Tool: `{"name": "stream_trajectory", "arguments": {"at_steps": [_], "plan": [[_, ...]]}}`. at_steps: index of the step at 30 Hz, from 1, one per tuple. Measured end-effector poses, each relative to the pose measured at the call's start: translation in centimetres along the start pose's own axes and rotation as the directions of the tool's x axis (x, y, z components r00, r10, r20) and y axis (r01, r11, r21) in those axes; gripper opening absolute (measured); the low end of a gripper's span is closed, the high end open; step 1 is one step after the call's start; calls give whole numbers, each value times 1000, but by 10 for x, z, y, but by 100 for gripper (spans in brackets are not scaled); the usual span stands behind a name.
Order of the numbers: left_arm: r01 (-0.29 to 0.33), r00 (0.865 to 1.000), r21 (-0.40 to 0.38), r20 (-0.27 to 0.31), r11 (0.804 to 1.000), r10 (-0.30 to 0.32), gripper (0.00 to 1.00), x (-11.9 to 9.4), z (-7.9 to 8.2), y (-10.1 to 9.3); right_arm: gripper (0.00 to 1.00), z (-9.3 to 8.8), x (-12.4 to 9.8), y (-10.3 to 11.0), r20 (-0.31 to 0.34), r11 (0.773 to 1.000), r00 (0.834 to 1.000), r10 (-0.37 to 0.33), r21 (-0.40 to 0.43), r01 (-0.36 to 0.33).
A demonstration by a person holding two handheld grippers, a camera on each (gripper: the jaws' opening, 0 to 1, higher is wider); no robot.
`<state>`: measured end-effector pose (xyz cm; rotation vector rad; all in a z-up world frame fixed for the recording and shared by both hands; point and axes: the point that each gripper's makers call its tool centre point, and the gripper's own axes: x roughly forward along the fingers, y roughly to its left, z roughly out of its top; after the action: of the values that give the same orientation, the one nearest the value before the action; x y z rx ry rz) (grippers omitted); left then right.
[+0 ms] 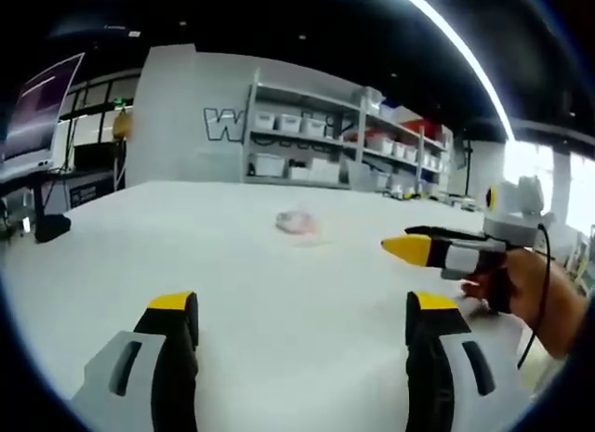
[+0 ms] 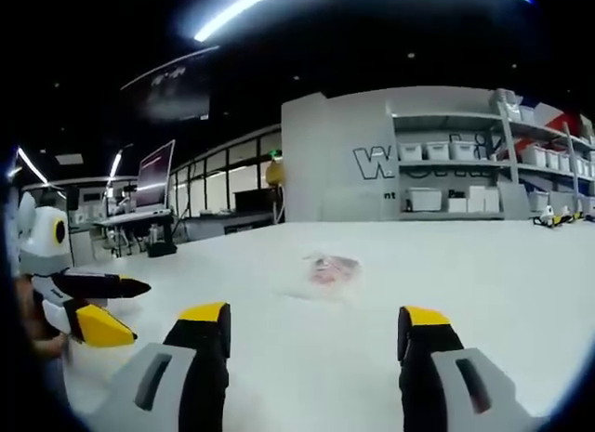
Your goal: Open the resealable bag by pulling the two sides of the seal apart until the entire bag opening is separated and visibly accessible.
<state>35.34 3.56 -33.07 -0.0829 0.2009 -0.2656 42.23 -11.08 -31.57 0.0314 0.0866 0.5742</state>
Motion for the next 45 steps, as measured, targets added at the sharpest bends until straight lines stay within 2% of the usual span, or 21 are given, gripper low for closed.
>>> {"name": "stream_trajectory", "arguments": {"at_steps": [6,10,12,16,20,23,25,28,31,45], "plan": [[-32,999,6,21,999,32,99,0,4,4,88,7,-5,-12,21,998,998,-53,-32,53],[-48,998,-1,29,999,48,100,2,5,8,95,9,-5,-17,30,997,997,-69,-16,70],[-75,996,0,52,997,75,100,3,8,12,100,11,-6,-18,43,997,996,-76,-6,76],[-99,992,25,85,995,96,100,4,13,18,100,18,-12,-21,83,997,993,-82,-1,82],[-99,993,26,73,995,97,100,5,7,20,100,19,-18,-30,108,993,987,-119,14,118],[-104,993,30,61,994,102,100,6,4,22,100,4,-19,-34,52,990,988,-142,27,141],[-106,992,31,68,994,104,100,6,6,23,100,6,-20,-32,62,989,987,-145,4,145],[-107,993,27,58,994,105,100,8,5,24,100,9,-20,-38,78,988,985,-155,12,154],[-111,993,34,51,993,109,100,8,4,23,98,7,-20,-40,66,988,986,-155,37,153],[-110,992,27,62,994,108,100,11,8,25,93,6,-24,-41,69,985,984,-167,43,164]]}}
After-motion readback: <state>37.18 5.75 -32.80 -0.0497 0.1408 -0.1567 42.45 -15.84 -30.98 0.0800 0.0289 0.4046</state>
